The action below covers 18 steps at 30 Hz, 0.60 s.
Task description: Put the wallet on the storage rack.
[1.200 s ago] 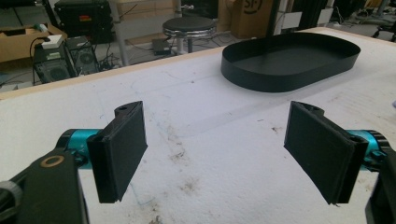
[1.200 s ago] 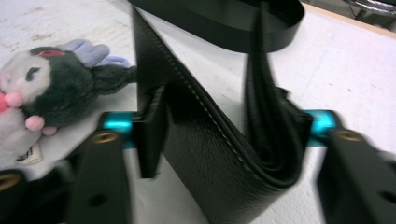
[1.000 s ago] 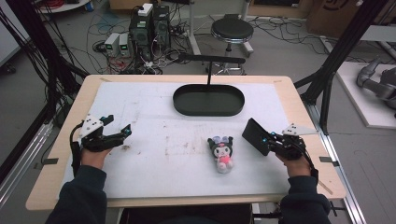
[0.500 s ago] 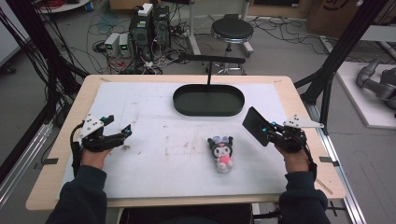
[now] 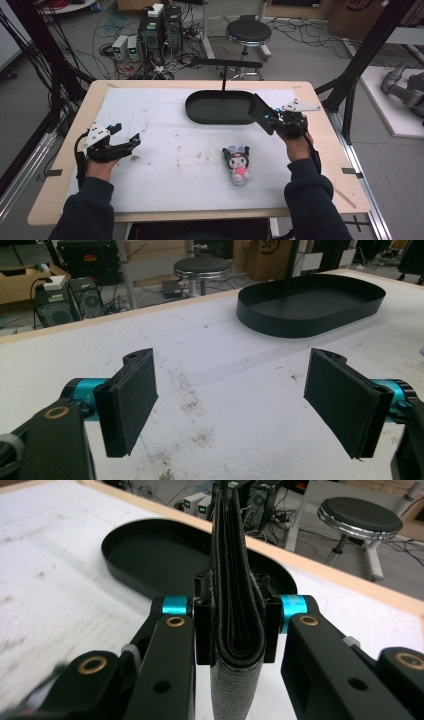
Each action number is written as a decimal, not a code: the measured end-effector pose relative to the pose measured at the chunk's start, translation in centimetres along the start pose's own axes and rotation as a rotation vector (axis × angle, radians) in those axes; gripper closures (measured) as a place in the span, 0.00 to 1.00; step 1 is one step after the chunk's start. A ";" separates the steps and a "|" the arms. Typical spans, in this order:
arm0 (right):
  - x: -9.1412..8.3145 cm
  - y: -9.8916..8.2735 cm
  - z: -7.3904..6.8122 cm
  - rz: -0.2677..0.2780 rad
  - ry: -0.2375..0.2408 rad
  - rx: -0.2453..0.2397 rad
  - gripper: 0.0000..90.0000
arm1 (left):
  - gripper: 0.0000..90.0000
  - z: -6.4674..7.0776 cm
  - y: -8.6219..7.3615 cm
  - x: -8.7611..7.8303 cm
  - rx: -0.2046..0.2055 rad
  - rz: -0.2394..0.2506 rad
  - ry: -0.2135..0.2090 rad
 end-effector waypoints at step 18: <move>8.5 2.4 0.5 -0.042 -0.065 -0.038 0.85 | 0.23 -0.3 0.0 0.0 -0.012 0.011 0.000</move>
Point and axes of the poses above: each handheld gripper's, and its own axes: x roughly forward along the jaws, y roughly out of its top, z roughly to its right, the point moved 9 cm from there along x, roughly forward along the jaws, and after that the axes turned 7 degrees about z, right-handed, at the moved point
